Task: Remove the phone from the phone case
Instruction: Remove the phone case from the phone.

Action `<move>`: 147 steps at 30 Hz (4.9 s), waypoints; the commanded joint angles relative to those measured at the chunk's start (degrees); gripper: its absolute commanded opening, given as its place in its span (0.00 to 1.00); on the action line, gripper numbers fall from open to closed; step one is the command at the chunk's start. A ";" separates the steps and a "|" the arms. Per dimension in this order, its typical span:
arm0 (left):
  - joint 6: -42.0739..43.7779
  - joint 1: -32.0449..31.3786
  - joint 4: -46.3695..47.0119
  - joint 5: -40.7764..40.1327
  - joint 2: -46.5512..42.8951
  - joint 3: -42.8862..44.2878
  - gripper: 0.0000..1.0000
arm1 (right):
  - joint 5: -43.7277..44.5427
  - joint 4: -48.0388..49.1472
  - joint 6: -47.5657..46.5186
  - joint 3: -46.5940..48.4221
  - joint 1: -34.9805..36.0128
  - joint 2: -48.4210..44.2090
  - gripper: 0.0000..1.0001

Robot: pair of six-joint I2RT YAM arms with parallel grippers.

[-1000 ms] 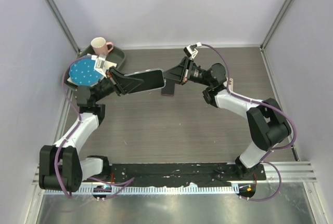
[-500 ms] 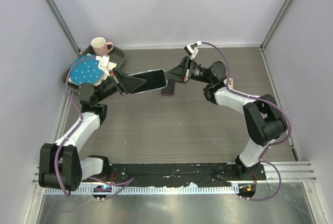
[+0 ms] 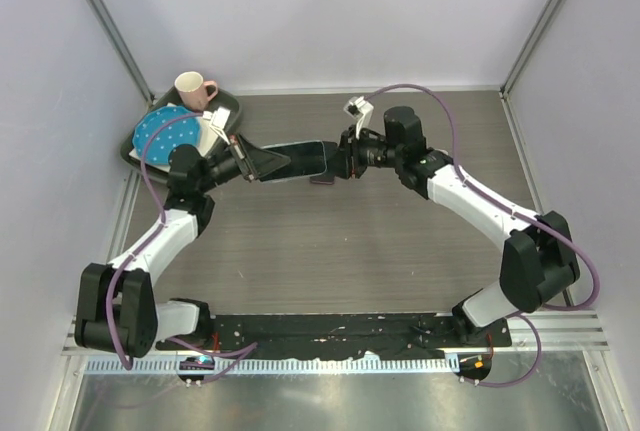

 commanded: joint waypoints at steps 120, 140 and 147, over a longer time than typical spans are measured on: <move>10.54 -5.14 -16.39 2.47 6.32 -2.57 0.00 | -25.49 88.19 61.04 -16.77 -5.61 4.14 0.34; -0.36 -3.56 4.95 8.88 5.36 -5.91 0.00 | -28.82 63.27 43.09 -16.08 -3.49 -1.85 0.43; -7.03 -3.56 14.88 11.70 2.72 -6.53 0.00 | -30.59 90.34 66.72 -15.98 -7.71 2.64 0.52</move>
